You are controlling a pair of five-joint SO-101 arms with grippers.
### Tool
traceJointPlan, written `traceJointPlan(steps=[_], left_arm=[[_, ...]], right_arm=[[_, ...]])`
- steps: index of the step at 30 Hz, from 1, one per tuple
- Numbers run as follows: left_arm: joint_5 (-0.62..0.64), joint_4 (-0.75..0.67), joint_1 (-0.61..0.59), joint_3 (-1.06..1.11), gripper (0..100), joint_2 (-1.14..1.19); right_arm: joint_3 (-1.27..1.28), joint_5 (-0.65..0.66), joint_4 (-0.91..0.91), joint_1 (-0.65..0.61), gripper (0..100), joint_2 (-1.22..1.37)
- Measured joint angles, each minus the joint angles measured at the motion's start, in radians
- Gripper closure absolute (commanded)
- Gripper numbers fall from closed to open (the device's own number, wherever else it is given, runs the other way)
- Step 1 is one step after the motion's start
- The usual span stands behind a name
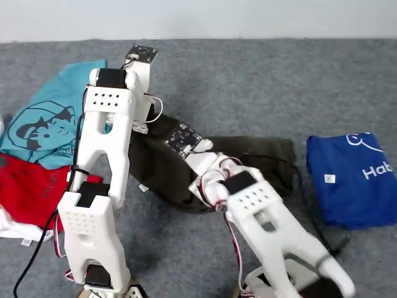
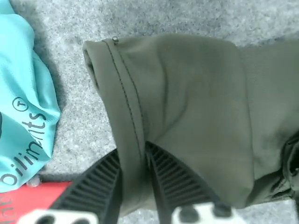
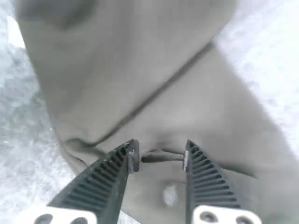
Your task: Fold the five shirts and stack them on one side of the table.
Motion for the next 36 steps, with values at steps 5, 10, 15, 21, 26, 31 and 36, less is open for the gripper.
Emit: traceJointPlan(steps=[5, 10, 15, 21, 26, 31, 36], left_arm=[[0.006, 0.0, 0.063, 0.0, 96, -0.017], [0.0, 0.0, 0.267, 0.0, 96, -0.129], [0.0, 0.0, 0.416, 0.0, 96, -0.147], [0.0, -0.008, 0.534, -0.043, 96, -0.147], [0.0, -0.077, 0.623, -0.078, 96, -0.124], [0.0, -0.158, 0.638, -0.123, 96, 0.023], [0.0, -0.146, 0.655, -0.272, 96, 0.203]], right_arm=[[0.002, 0.0, 0.095, 0.075, 82.5, -0.224], [0.002, 0.0, 0.152, 0.325, 82.5, -0.367], [0.002, 0.0, 0.239, 0.525, 82.5, -0.45], [0.002, 0.0, 0.324, 0.687, 82.6, -0.562], [0.002, 0.0, 0.331, 0.875, 82.6, -0.646], [0.002, 0.0, 0.333, 0.934, 82.6, -0.686], [-0.012, 0.0, 0.351, 0.942, 82.6, -0.687]])
